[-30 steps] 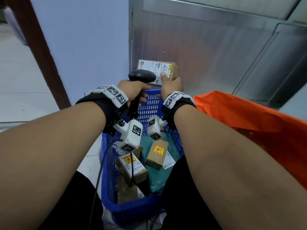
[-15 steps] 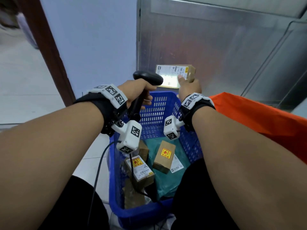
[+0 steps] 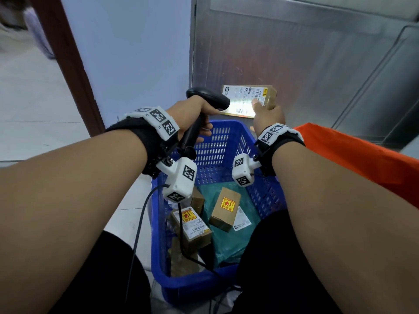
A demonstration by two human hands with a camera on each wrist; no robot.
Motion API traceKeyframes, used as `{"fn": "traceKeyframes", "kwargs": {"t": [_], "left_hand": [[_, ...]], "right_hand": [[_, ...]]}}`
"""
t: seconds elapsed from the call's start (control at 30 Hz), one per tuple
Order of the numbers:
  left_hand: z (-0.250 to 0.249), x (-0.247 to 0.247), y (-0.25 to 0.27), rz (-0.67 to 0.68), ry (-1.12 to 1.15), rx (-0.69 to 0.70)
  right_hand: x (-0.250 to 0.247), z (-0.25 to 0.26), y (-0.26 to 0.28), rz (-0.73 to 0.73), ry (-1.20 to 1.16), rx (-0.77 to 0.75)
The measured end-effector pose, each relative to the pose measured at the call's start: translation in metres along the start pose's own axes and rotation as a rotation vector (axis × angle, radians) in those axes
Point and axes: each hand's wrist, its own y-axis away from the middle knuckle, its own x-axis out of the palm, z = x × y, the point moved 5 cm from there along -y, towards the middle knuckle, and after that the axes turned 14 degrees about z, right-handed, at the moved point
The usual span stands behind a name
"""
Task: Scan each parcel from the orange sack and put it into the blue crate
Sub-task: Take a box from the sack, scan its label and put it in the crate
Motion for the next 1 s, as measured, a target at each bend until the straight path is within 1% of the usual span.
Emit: {"fn": "traceKeyframes", "kwargs": {"t": [0.17,0.43,0.73,0.87,1.0], "left_hand": [[-0.001,-0.003,0.001,-0.037,-0.010,0.022],[-0.004,0.011,-0.001,0.028,-0.033,0.006],[-0.002,0.012,-0.004,-0.002,-0.042,0.015],[-0.001,0.013,-0.004,0.000,-0.039,0.020],[0.000,0.012,-0.004,-0.029,-0.023,0.037]], "right_hand": [[-0.016,-0.014,-0.007,0.050,-0.038,0.055],[-0.030,-0.026,-0.011,0.079,-0.032,0.115],[-0.029,-0.025,-0.018,0.074,-0.042,0.075],[-0.031,-0.027,-0.018,0.077,-0.040,0.087],[-0.031,-0.032,-0.019,0.099,-0.022,0.117]]}}
